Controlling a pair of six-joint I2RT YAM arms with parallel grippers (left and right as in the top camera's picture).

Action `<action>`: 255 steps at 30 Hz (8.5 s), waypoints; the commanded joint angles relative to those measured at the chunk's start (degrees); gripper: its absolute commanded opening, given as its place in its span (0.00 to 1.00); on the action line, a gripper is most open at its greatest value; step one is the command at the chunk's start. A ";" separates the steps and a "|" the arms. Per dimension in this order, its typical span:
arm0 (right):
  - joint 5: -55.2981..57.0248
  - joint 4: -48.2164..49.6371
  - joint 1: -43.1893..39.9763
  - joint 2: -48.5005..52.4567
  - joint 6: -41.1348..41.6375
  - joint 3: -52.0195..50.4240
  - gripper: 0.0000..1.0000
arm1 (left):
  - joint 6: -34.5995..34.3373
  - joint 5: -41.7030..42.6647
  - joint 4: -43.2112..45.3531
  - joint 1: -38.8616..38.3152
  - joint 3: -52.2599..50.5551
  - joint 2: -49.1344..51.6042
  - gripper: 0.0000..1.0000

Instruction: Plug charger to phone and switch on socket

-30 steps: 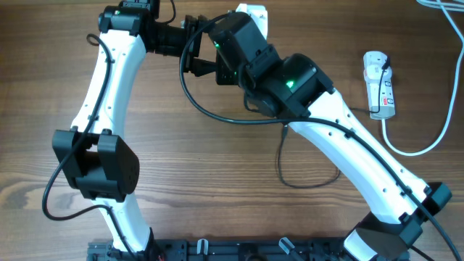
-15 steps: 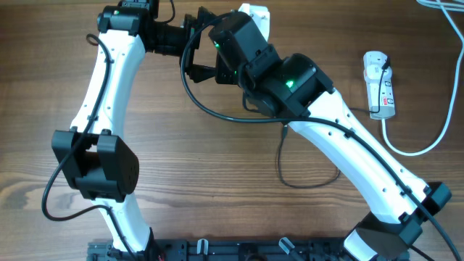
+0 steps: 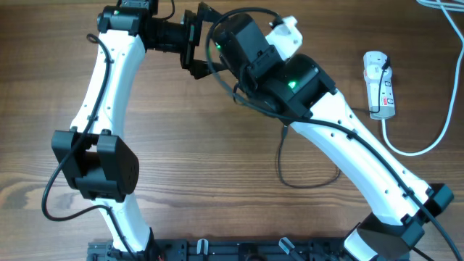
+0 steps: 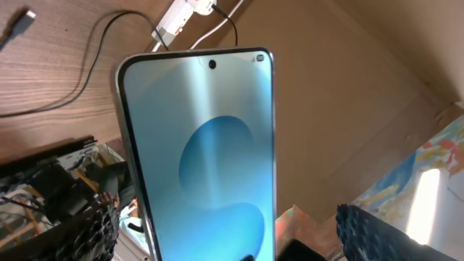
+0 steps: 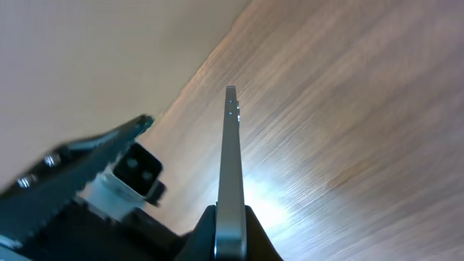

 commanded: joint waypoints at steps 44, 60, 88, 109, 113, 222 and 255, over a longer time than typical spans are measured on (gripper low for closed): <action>-3.69 3.52 0.09 -1.70 34.84 1.11 0.08 | -11.54 6.05 0.17 0.09 0.07 -1.95 0.31; -2.78 3.37 0.09 -1.70 34.82 1.11 0.09 | -11.52 6.03 0.17 0.11 0.07 -1.95 0.21; -1.53 -5.33 -7.13 -14.08 -13.81 1.11 0.99 | 15.47 -17.18 -0.50 0.11 0.07 -1.95 0.04; -20.06 -16.81 -13.60 -15.67 -43.50 -22.16 0.95 | 29.24 -41.18 -13.14 0.09 -0.04 -1.92 0.04; -25.64 -6.93 -13.60 -14.62 -45.31 -34.49 0.95 | 29.24 -41.18 -13.46 0.09 -0.04 -1.92 0.04; -28.26 13.14 -19.69 11.61 -49.37 -45.90 0.09 | 29.20 -42.42 -11.93 -2.21 -0.04 -1.92 0.04; -40.68 0.15 -18.78 -34.97 -58.14 -42.60 0.04 | 47.28 -0.24 15.52 -9.77 -0.04 -1.95 0.04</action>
